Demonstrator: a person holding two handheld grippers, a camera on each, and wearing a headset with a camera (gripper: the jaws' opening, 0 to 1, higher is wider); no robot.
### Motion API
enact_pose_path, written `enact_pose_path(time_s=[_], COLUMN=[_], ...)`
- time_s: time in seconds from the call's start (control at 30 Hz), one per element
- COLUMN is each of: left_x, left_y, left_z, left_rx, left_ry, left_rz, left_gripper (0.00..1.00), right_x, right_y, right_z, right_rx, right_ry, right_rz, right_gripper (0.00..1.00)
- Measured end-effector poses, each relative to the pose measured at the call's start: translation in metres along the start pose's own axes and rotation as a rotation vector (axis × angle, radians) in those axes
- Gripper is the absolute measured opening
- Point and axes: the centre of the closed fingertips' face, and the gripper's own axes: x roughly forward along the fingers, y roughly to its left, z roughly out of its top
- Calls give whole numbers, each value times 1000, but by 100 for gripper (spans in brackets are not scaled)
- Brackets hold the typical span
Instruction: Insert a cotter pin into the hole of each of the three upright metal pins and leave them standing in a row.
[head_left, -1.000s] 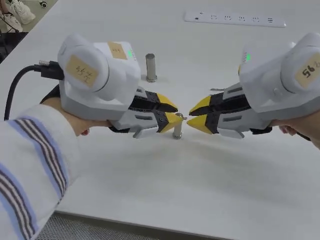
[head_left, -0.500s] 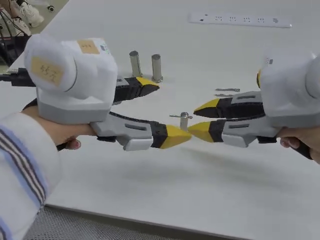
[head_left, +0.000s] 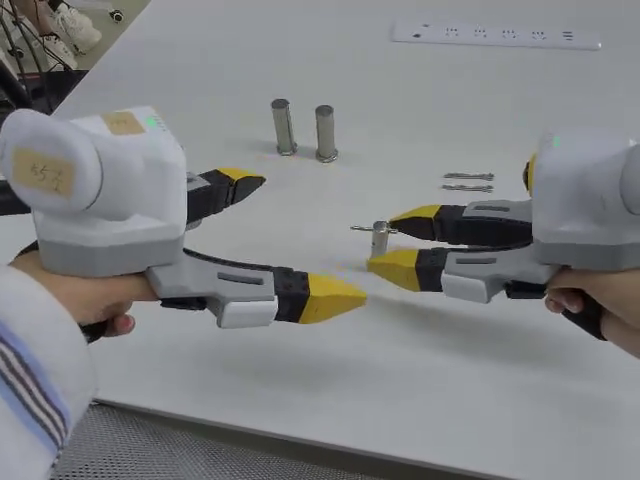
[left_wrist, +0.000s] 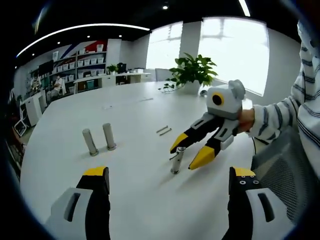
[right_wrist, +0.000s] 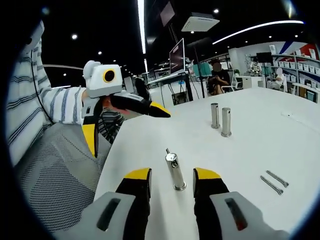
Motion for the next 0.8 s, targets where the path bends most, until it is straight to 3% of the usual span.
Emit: enact_pose_path(time_s=[0.47,0.63,0.8], left_x=[-4,-7,-9], left_y=[-3,-7,-8], left_z=[-10,-14,-16], left_rx=[-22,-19,-29], left_ry=[17,33,37], left_rz=[15,6,4], left_gripper=[99,99,99], right_x=[11,11,11], right_y=[-3,-5,-3], right_z=[-7,-4,-4], right_rx=[-43,-51,-72], right_ry=[-40,-63,-65], right_rz=[6,-4,15], right_gripper=[18,9,6])
